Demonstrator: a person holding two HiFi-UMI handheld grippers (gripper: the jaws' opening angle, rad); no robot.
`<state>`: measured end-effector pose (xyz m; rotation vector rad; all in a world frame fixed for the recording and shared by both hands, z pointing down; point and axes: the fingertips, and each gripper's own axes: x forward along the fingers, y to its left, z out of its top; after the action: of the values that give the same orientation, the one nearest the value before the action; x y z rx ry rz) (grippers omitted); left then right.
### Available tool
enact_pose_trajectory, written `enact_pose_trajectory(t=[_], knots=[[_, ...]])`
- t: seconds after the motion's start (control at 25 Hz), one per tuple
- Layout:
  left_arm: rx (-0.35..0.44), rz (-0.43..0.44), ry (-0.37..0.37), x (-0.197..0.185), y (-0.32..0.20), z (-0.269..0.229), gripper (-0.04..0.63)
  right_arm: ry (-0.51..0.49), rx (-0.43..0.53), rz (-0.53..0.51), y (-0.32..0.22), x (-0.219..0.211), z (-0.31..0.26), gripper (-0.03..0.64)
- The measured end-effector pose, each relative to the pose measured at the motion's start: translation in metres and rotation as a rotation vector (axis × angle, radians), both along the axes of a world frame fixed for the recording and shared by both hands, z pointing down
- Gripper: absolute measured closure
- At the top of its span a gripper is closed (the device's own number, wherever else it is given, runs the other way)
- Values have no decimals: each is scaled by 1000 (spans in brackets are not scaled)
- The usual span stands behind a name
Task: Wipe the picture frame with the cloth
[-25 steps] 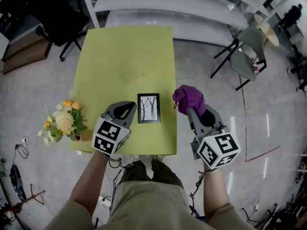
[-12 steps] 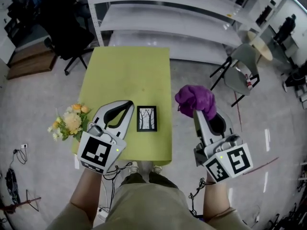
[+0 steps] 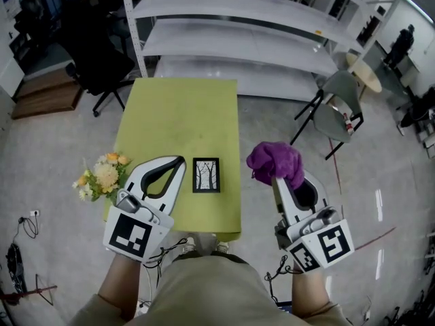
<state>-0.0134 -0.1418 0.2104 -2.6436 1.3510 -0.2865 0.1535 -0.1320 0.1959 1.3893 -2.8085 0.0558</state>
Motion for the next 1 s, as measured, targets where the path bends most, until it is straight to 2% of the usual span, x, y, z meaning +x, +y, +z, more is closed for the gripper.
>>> enact_pose_trajectory(t=[0.16, 0.44, 0.64, 1.0], knots=[[-15, 7, 1, 4, 11, 4, 589, -3, -59, -16, 2, -1, 21, 543], [-52, -8, -3, 1, 13, 27, 589, 50, -114, -28, 8, -7, 51, 543], [-73, -27, 2, 3, 12, 36, 589, 102, -119, -26, 2, -5, 62, 542], [-69, -23, -3, 13, 15, 33, 588, 107, -93, -41, 0, -6, 57, 543]])
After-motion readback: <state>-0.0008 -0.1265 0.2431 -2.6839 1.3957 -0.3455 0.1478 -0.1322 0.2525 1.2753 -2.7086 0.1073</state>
